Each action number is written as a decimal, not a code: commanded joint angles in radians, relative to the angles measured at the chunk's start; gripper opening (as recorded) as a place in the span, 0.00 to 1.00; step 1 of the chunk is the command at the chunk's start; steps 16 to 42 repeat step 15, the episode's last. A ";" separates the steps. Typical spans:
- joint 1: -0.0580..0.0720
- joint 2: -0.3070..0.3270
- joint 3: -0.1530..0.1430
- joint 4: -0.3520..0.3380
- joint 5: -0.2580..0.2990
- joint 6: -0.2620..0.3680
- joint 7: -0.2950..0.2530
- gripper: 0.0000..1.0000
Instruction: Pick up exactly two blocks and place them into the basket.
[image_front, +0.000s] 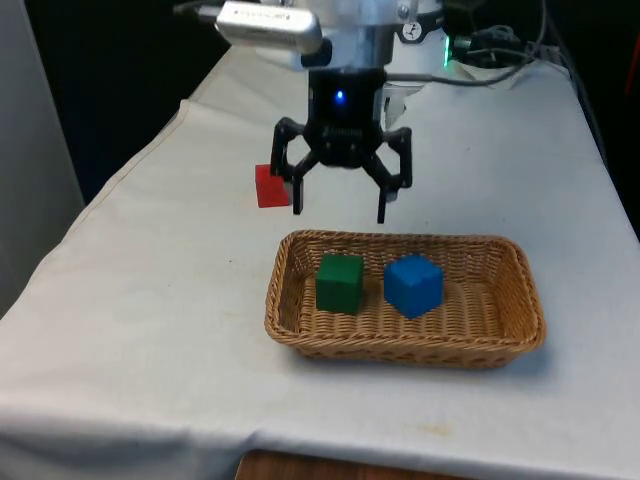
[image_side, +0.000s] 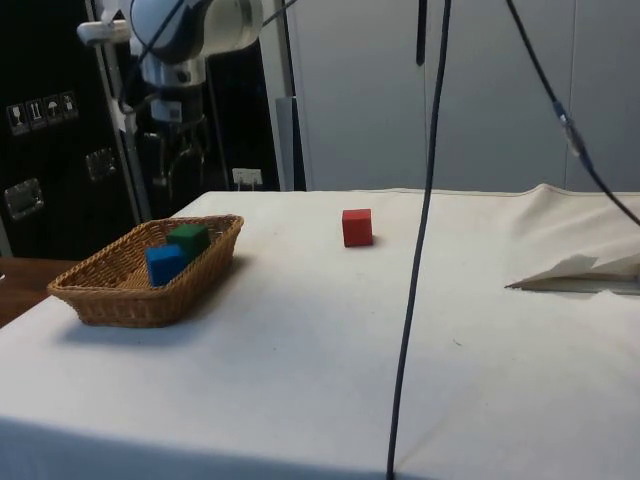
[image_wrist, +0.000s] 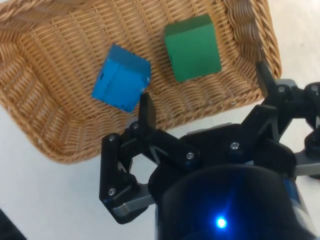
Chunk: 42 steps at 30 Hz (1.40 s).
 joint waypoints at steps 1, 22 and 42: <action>0.010 -0.022 -0.009 -0.023 -0.009 0.011 0.006 1.00; 0.021 -0.130 -0.004 -0.138 -0.016 0.061 -0.006 1.00; 0.021 -0.130 -0.004 -0.138 -0.016 0.061 -0.006 1.00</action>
